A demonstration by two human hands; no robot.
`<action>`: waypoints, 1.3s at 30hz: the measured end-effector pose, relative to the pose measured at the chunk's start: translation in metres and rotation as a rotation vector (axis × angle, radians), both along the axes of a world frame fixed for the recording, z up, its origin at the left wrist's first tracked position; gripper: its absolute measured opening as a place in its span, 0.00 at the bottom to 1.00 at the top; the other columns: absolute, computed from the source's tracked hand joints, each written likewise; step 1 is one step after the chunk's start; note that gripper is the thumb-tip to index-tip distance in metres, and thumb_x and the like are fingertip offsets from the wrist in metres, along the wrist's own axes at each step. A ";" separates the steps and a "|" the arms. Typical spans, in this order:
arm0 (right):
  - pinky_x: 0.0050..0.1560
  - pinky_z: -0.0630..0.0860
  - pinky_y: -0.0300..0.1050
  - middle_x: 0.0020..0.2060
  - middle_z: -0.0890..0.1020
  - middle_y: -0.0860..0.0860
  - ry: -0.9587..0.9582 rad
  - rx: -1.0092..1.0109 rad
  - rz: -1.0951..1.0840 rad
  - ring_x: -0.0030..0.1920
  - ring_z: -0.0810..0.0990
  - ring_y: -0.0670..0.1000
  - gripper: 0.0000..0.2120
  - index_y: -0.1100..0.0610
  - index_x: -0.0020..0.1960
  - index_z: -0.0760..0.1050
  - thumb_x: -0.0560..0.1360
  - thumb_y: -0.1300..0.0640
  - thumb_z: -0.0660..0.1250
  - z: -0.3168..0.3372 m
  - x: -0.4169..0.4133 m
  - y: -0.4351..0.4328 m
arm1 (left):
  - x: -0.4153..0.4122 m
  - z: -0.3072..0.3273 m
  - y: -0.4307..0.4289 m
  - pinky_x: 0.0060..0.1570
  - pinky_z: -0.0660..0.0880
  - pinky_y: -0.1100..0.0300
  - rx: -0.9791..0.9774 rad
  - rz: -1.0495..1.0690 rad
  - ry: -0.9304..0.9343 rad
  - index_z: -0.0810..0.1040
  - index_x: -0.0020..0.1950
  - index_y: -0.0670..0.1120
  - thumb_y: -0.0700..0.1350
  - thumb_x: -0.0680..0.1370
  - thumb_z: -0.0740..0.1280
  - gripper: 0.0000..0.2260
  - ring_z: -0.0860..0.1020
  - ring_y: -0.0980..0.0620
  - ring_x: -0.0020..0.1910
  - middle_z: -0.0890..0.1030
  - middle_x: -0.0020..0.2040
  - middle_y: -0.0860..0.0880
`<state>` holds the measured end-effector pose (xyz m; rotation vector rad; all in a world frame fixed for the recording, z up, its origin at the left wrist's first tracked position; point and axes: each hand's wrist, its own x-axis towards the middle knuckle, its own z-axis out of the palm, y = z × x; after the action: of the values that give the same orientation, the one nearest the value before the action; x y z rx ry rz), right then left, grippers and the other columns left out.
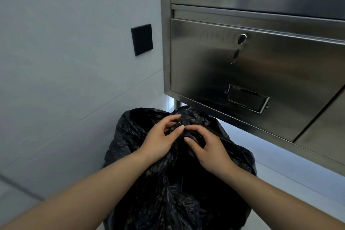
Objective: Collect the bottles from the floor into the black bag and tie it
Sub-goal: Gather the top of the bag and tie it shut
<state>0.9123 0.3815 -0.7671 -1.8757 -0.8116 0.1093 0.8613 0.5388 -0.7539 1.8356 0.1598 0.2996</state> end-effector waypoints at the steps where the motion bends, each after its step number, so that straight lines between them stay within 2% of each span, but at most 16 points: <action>1: 0.53 0.67 0.24 0.51 0.79 0.33 0.010 0.004 0.019 0.55 0.75 0.33 0.11 0.42 0.55 0.74 0.73 0.51 0.67 -0.001 -0.002 0.003 | -0.002 -0.003 0.002 0.53 0.72 0.73 -0.021 0.038 0.022 0.73 0.57 0.59 0.46 0.74 0.69 0.14 0.78 0.61 0.52 0.80 0.50 0.55; 5: 0.54 0.68 0.25 0.51 0.80 0.35 0.127 0.049 0.069 0.55 0.76 0.34 0.12 0.42 0.57 0.74 0.74 0.49 0.65 -0.002 -0.007 0.005 | -0.005 -0.008 0.009 0.47 0.69 0.77 0.075 0.147 0.050 0.73 0.60 0.56 0.48 0.70 0.73 0.19 0.78 0.61 0.49 0.79 0.48 0.54; 8: 0.49 0.74 0.34 0.45 0.83 0.48 0.231 0.108 0.063 0.48 0.80 0.43 0.09 0.41 0.54 0.77 0.76 0.50 0.63 -0.001 -0.006 0.003 | -0.008 -0.008 0.011 0.50 0.67 0.76 0.202 0.146 0.036 0.75 0.59 0.55 0.50 0.69 0.74 0.19 0.76 0.62 0.51 0.78 0.49 0.54; 10: 0.50 0.75 0.39 0.44 0.83 0.52 0.267 0.102 0.052 0.47 0.80 0.47 0.08 0.42 0.53 0.78 0.77 0.49 0.62 0.001 -0.003 0.001 | -0.010 -0.008 0.009 0.50 0.66 0.77 0.294 0.121 0.022 0.76 0.58 0.57 0.51 0.69 0.74 0.19 0.74 0.65 0.51 0.77 0.49 0.55; 14: 0.52 0.75 0.35 0.47 0.84 0.54 0.327 0.115 0.067 0.50 0.81 0.49 0.08 0.49 0.50 0.81 0.77 0.53 0.63 0.003 0.004 -0.003 | -0.009 -0.005 0.004 0.49 0.64 0.79 0.359 0.061 0.008 0.77 0.57 0.56 0.51 0.68 0.73 0.18 0.72 0.64 0.51 0.77 0.51 0.55; 16: 0.49 0.74 0.31 0.46 0.84 0.54 0.333 0.117 0.077 0.48 0.81 0.47 0.08 0.49 0.49 0.81 0.77 0.55 0.63 0.003 0.005 -0.006 | -0.009 -0.006 0.001 0.47 0.65 0.78 0.383 0.034 0.007 0.77 0.53 0.56 0.51 0.69 0.73 0.14 0.73 0.66 0.47 0.77 0.47 0.58; 18: 0.49 0.74 0.31 0.46 0.84 0.55 0.335 0.124 0.086 0.46 0.80 0.45 0.07 0.49 0.48 0.81 0.77 0.56 0.64 0.002 0.006 -0.008 | -0.009 -0.008 0.000 0.42 0.65 0.77 0.396 0.023 0.009 0.76 0.47 0.55 0.52 0.70 0.72 0.09 0.72 0.66 0.42 0.76 0.40 0.60; 21: 0.48 0.74 0.34 0.45 0.84 0.58 0.342 0.139 0.087 0.44 0.79 0.45 0.06 0.50 0.47 0.81 0.76 0.56 0.64 0.001 0.005 -0.010 | -0.008 -0.013 -0.001 0.38 0.66 0.73 0.454 0.029 0.038 0.71 0.39 0.53 0.54 0.73 0.68 0.08 0.72 0.61 0.38 0.74 0.37 0.56; 24: 0.47 0.73 0.34 0.43 0.84 0.57 0.358 0.135 0.074 0.43 0.79 0.44 0.05 0.51 0.46 0.81 0.75 0.55 0.66 0.001 0.005 -0.008 | -0.007 -0.011 0.000 0.37 0.66 0.72 0.534 0.038 0.012 0.68 0.35 0.53 0.54 0.72 0.69 0.12 0.70 0.60 0.36 0.72 0.37 0.53; 27: 0.45 0.73 0.31 0.40 0.83 0.53 0.402 0.139 0.069 0.41 0.79 0.42 0.05 0.51 0.42 0.82 0.74 0.53 0.68 0.002 0.006 -0.007 | -0.007 -0.008 0.000 0.35 0.66 0.70 0.524 0.003 -0.033 0.68 0.34 0.51 0.53 0.70 0.71 0.14 0.70 0.60 0.35 0.72 0.35 0.54; 31: 0.45 0.74 0.31 0.42 0.85 0.56 0.457 0.128 0.103 0.41 0.80 0.43 0.07 0.56 0.41 0.83 0.72 0.53 0.69 0.001 0.008 -0.008 | -0.009 -0.010 0.000 0.34 0.66 0.69 0.518 -0.023 -0.059 0.69 0.36 0.47 0.53 0.68 0.73 0.15 0.69 0.59 0.33 0.73 0.34 0.53; 35: 0.45 0.74 0.30 0.39 0.86 0.47 0.484 0.120 0.153 0.42 0.82 0.42 0.03 0.54 0.42 0.84 0.71 0.56 0.71 -0.002 0.008 -0.009 | -0.011 -0.010 0.002 0.34 0.66 0.69 0.536 -0.063 -0.044 0.69 0.36 0.47 0.53 0.67 0.75 0.16 0.70 0.59 0.34 0.72 0.34 0.55; 39: 0.46 0.75 0.33 0.39 0.85 0.49 0.393 0.104 0.117 0.42 0.81 0.44 0.03 0.52 0.42 0.83 0.72 0.57 0.70 -0.002 0.012 -0.006 | -0.012 -0.006 0.005 0.38 0.70 0.67 0.480 -0.092 0.029 0.73 0.40 0.50 0.57 0.70 0.69 0.12 0.75 0.59 0.38 0.78 0.38 0.54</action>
<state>0.9248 0.3754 -0.7696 -1.6369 -0.6401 0.4842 0.8497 0.5439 -0.7601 2.3154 0.0224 0.2616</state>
